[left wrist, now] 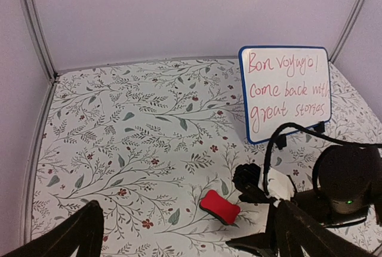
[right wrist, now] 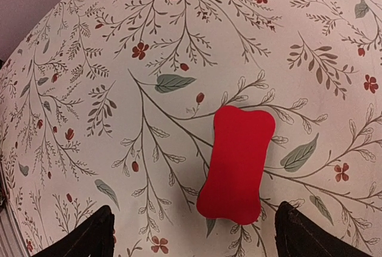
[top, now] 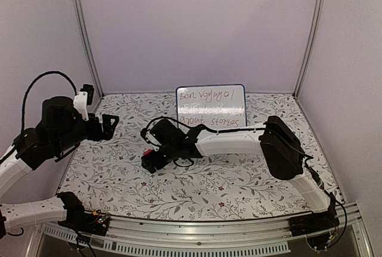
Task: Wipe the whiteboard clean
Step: Pick up the whiteboard eraser from the center of the board.
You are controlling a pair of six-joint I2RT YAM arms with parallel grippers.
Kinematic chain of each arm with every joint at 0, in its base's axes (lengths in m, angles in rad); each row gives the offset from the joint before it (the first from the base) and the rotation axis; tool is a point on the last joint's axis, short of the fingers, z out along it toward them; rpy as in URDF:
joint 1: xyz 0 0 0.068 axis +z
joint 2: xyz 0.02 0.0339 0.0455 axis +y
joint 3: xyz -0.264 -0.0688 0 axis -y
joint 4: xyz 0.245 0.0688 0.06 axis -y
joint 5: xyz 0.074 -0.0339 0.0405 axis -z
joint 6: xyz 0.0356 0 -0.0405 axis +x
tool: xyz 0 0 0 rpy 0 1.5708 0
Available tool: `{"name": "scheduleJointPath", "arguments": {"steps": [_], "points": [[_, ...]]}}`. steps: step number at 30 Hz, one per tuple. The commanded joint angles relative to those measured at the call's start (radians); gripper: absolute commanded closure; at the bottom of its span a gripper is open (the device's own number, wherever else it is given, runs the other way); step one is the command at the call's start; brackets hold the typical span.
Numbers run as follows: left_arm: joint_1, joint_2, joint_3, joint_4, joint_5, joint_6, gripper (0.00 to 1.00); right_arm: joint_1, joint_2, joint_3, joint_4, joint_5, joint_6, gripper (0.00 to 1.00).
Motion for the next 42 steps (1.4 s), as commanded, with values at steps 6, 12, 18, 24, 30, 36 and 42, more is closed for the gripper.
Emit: {"name": "scheduleJointPath", "arguments": {"steps": [6, 12, 18, 24, 30, 36, 42], "points": [[0.023, -0.003, -0.011, 0.029, 0.013, 0.005, 0.00, -0.016, 0.085, 0.071, -0.019, 0.074, 0.016, 0.13], [0.027, -0.004, -0.011, 0.029, 0.015, 0.006, 0.00, -0.016, 0.117, 0.106, -0.011, 0.135, -0.006, 0.19], [0.030, -0.003, -0.011, 0.031, 0.017, 0.007, 0.00, -0.016, 0.124, 0.112, 0.009, 0.167, -0.026, 0.29], [0.039, -0.001, -0.012, 0.034, 0.027, 0.009, 0.00, -0.015, 0.139, 0.143, 0.017, 0.159, -0.033, 0.38], [0.044, -0.001, -0.012, 0.035, 0.030, 0.011, 0.00, -0.016, 0.160, 0.177, 0.002, 0.153, -0.035, 0.43], [0.050, -0.001, -0.012, 0.037, 0.037, 0.012, 0.00, -0.016, 0.163, 0.179, -0.003, 0.161, -0.043, 0.43], [0.054, -0.001, -0.013, 0.038, 0.041, 0.013, 0.00, -0.016, 0.172, 0.179, -0.007, 0.155, -0.042, 0.41]]}}
